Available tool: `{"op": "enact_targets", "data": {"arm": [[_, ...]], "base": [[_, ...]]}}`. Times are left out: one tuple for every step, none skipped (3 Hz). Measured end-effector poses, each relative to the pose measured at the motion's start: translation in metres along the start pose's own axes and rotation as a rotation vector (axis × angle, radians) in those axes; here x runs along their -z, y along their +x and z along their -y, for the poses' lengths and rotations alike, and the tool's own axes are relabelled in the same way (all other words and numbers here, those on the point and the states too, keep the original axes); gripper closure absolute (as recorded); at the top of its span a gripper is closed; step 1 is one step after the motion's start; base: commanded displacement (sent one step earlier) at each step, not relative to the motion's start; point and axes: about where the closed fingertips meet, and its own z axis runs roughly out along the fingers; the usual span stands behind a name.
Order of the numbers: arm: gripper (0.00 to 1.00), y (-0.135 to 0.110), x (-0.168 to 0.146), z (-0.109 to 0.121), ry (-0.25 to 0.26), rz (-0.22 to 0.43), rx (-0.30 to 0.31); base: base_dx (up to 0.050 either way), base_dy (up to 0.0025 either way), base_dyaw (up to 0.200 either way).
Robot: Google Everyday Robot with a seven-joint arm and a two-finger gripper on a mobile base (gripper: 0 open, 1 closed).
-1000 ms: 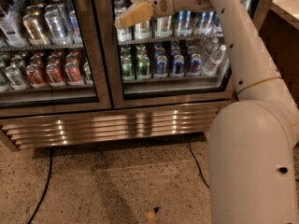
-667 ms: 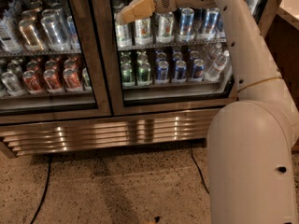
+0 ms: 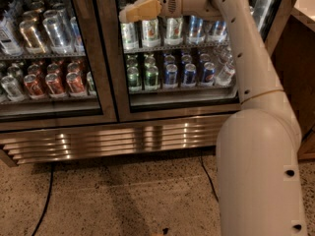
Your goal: Open right fridge door
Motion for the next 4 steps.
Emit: {"op": "enact_targets", "data": {"arm": [[0.0, -0.019, -0.016, -0.018, -0.091, 0.124, -0.042], [0.0, -0.019, -0.016, -0.018, -0.091, 0.125, -0.042], [0.0, -0.021, -0.023, -0.017, -0.103, 0.141, -0.046], [0.0, -0.056, -0.077, -0.029, -0.211, 0.218, 0.014]], "base": [[0.0, 0.0, 0.0], [0.0, 0.0, 0.0], [0.0, 0.0, 0.0], [0.0, 0.0, 0.0]]}}
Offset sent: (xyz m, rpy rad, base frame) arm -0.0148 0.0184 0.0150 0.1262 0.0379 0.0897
